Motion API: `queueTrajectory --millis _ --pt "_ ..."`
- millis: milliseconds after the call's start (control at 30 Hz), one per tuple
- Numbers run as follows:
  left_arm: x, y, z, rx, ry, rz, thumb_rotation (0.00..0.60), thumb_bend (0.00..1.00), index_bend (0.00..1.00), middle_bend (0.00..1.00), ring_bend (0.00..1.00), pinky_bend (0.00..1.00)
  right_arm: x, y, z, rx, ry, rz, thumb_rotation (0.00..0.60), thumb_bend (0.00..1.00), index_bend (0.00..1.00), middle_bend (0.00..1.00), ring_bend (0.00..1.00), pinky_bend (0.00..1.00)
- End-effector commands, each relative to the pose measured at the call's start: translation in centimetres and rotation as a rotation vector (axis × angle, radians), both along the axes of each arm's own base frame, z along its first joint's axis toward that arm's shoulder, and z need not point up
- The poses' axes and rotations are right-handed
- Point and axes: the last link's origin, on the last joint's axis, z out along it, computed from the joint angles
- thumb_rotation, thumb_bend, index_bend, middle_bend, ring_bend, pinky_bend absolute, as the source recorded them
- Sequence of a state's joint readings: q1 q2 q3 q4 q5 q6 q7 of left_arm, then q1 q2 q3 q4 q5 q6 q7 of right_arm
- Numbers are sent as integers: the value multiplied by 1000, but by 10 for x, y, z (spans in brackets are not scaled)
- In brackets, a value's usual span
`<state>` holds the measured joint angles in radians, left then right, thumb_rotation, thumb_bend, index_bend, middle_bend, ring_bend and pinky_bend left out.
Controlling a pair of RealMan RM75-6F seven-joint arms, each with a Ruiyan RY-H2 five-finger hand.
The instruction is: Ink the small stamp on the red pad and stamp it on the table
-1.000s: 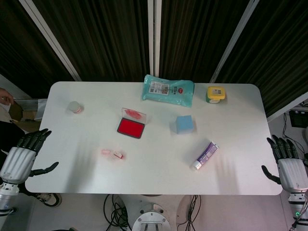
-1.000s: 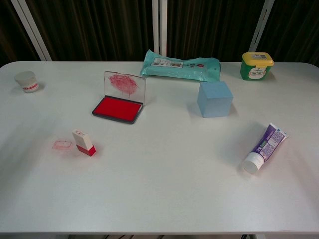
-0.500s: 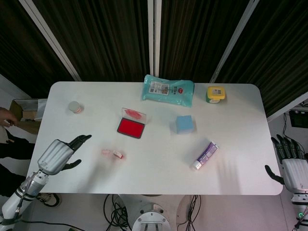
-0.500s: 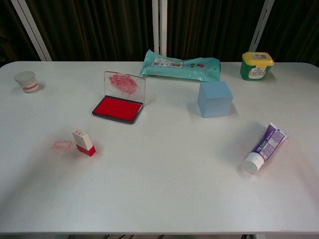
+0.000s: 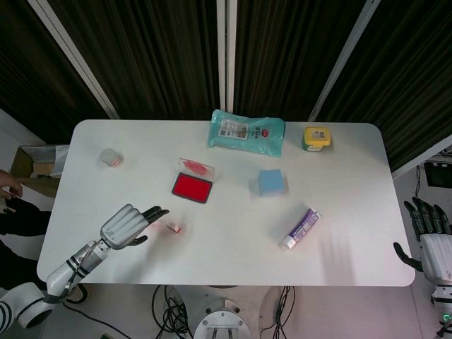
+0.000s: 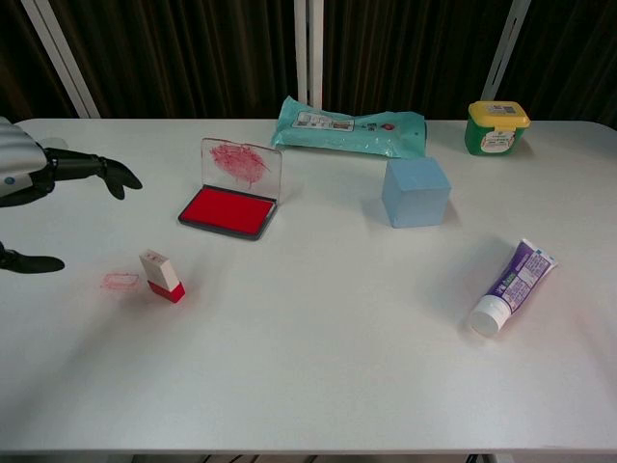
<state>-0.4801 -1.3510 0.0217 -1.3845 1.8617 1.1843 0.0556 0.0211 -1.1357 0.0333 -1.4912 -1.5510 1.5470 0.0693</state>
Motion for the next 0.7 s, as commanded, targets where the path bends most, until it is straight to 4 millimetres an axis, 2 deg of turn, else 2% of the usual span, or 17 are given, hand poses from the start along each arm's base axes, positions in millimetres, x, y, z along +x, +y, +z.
queueTrajectory --millis 33,400,700 --pt "1 3 -14 -28 11 -10 600 177 209 283 903 997 1 0 -1 3 0 2 600 198 0 0 0 0" --pt "-1 16 -50 -68 50 -45 600 178 244 305 909 1000 1 1 1 3 11 -6 600 200 0 0 0 0" --pt "0 25 -68 -93 61 -39 600 197 314 376 919 1000 0 0 0 12 17 -17 600 201 0 0 0 0"
